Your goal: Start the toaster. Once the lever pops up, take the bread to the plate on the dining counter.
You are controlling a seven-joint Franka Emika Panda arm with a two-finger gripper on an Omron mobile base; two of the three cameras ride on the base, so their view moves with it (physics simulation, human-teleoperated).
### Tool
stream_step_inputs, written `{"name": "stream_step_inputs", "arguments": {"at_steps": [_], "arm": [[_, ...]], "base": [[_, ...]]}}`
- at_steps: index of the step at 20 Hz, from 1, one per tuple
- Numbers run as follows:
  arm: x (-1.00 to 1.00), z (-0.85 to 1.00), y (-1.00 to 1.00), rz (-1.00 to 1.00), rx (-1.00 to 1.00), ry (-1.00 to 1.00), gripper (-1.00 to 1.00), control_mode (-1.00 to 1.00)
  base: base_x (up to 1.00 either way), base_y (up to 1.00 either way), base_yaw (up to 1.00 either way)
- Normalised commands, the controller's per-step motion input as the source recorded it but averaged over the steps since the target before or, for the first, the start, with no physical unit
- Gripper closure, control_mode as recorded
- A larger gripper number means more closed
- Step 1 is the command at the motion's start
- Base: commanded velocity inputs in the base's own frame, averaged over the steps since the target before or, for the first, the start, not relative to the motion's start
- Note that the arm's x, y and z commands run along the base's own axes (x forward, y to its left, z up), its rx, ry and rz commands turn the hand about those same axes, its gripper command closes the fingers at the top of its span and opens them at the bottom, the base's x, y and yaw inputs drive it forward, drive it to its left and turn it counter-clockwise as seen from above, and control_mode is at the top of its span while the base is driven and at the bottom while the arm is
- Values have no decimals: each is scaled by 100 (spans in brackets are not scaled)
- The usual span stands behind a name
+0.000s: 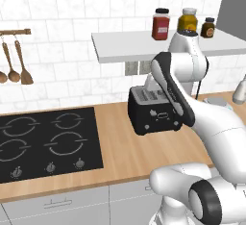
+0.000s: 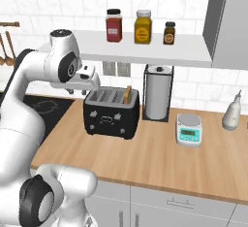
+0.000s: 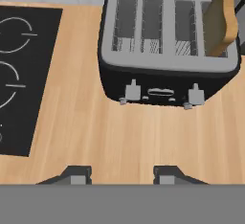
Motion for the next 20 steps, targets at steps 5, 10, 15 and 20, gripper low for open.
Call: {"name": "stream_step_inputs", "arguments": {"at_steps": [5, 10, 15, 20], "arm": [[-22, -16, -24, 0, 0, 3, -100, -100], [-53, -22, -67, -7, 0, -2, -100, -100], [-13, -13, -70, -3, 1, -3, -100, -100], [21, 0, -48, 0, 0, -10, -100, -100]], "base": [[0, 0, 0], [0, 0, 0], [0, 0, 0], [0, 0, 0]]}}
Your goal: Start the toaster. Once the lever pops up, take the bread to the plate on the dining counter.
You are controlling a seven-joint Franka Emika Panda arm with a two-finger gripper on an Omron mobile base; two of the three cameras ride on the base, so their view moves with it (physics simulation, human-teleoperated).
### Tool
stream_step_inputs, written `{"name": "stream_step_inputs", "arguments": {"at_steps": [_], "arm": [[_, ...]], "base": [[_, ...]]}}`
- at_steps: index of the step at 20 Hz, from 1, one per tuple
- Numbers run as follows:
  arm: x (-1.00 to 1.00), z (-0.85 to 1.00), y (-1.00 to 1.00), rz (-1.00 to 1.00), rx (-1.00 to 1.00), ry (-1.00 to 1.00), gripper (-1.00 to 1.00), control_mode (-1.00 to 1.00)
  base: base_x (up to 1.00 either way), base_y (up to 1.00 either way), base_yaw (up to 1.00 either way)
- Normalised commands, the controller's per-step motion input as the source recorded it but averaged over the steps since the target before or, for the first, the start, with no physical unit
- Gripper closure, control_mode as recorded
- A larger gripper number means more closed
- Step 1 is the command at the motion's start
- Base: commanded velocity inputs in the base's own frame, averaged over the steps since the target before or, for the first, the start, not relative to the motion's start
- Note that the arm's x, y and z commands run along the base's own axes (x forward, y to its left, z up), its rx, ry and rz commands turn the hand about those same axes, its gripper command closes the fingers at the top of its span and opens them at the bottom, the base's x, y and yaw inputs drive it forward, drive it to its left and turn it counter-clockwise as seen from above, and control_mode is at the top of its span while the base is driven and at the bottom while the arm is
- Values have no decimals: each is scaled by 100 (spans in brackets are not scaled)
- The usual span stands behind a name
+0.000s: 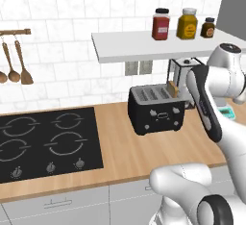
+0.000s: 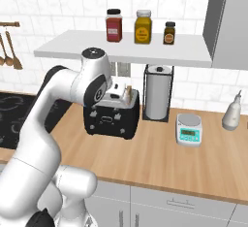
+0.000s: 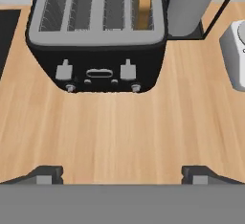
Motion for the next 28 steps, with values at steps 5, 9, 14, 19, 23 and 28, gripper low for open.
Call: {"name": "stream_step_inputs", "arguments": {"at_steps": [5, 9, 14, 19, 23, 28], "arm": [[21, -7, -28, 0, 0, -15, -100, -100], [28, -17, 0, -6, 0, -14, -100, -100], [20, -23, 10, -4, 1, -2, -100, -100], [19, -23, 7, -4, 2, 1, -100, -100], [17, -31, 0, -2, 2, 1, -100, -100], [21, -33, 0, -1, 0, 1, -100, -100]], "base": [[0, 0, 0], [0, 0, 0], [0, 0, 0], [0, 0, 0], [0, 0, 0], [0, 0, 0]]}}
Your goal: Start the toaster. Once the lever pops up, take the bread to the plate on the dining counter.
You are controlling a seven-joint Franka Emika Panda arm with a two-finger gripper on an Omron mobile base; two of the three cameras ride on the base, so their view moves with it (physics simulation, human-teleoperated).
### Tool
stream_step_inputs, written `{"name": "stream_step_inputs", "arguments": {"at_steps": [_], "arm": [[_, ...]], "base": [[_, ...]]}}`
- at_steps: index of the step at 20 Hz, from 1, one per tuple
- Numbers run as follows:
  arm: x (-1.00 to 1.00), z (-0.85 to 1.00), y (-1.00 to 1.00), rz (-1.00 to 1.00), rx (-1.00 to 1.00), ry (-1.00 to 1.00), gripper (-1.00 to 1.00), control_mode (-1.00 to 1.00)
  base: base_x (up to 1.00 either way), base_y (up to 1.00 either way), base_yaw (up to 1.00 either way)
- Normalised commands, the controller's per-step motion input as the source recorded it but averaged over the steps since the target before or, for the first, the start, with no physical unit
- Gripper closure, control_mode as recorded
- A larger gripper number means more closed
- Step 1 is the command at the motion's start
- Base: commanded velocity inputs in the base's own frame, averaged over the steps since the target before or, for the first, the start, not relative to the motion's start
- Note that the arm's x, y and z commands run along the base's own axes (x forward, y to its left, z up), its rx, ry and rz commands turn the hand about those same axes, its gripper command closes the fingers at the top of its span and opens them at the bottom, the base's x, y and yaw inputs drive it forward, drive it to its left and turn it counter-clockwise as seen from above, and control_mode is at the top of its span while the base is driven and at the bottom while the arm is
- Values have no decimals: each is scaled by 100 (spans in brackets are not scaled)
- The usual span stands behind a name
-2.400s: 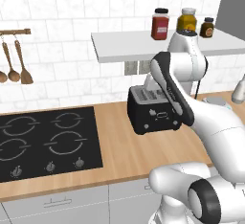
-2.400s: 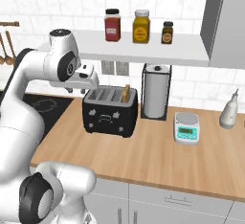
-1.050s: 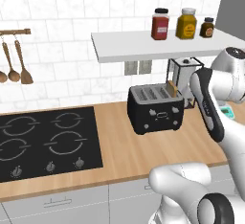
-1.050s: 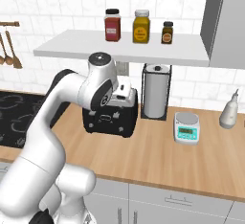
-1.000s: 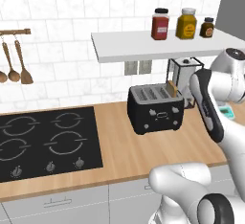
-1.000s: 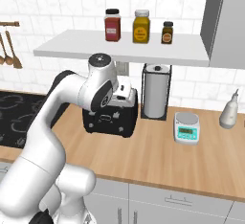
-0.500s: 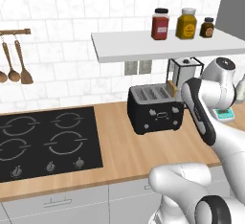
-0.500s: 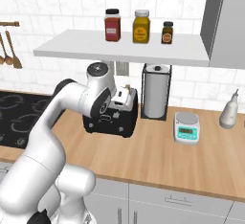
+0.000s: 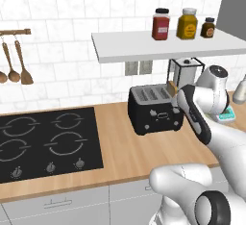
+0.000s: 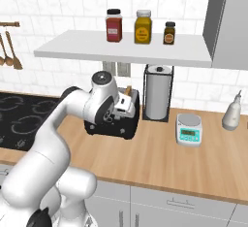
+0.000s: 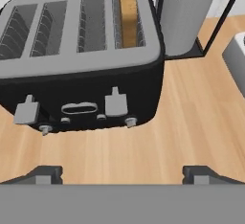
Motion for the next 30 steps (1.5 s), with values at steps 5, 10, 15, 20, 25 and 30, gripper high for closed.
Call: {"name": "stream_step_inputs", "arguments": {"at_steps": [5, 10, 15, 20, 25, 30], "arm": [[30, -16, 0, 0, 0, 4, -100, -100], [34, -2, 0, 0, 0, 1, 100, -100], [33, -10, 0, 0, 0, 4, 100, -100], [22, -12, 0, 0, 0, 2, 100, -100], [6, -12, 0, 0, 0, 3, 100, -100], [15, -16, 0, 0, 0, 3, 100, -100]], "base": [[0, 0, 0], [0, 0, 0], [0, 0, 0], [0, 0, 0], [0, 0, 0], [0, 0, 0]]}}
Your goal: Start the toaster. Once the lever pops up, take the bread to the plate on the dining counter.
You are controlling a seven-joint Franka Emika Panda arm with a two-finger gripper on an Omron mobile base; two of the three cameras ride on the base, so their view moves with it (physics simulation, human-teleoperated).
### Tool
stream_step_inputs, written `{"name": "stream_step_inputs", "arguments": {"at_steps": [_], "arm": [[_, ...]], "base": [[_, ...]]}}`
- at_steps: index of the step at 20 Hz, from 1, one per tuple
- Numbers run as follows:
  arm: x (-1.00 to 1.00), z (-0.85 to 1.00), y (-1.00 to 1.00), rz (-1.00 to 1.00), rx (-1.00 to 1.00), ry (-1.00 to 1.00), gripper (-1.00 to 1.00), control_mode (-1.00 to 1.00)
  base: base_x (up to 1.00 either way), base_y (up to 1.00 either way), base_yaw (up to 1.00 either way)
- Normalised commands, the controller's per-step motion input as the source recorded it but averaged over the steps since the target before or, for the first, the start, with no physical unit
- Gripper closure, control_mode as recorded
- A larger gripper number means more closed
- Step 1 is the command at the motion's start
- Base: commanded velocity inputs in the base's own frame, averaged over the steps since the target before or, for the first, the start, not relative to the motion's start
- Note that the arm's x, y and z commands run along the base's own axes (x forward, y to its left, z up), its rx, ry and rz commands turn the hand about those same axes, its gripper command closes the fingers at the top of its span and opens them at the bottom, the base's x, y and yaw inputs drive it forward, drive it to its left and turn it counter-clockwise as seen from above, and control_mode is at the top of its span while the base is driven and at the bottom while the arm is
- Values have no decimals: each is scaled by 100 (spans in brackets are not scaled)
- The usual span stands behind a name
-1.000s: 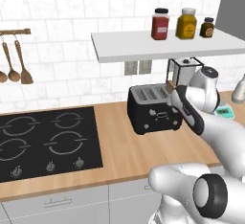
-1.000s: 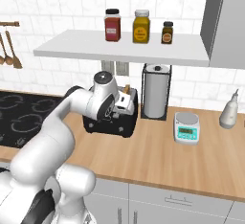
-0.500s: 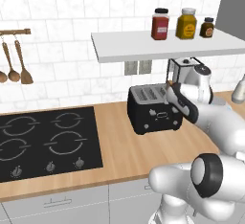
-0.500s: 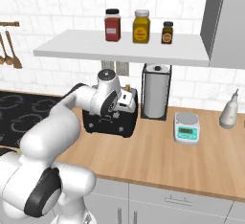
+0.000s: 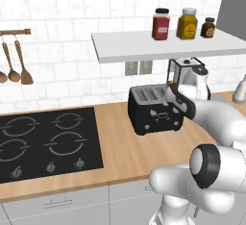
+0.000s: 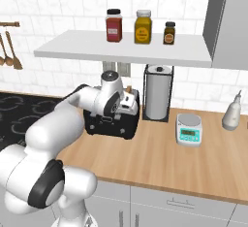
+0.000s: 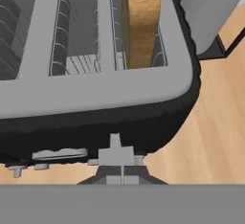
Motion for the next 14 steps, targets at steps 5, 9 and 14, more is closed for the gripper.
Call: {"name": "stream_step_inputs", "arguments": {"at_steps": [5, 9, 14], "arm": [[12, -20, 0, 0, 0, 1, 100, -100], [13, -22, 0, 0, 0, 2, 100, -100], [17, -19, 0, 0, 0, 1, 100, -100]], "base": [[0, 0, 0], [0, 0, 0], [0, 0, 0]]}}
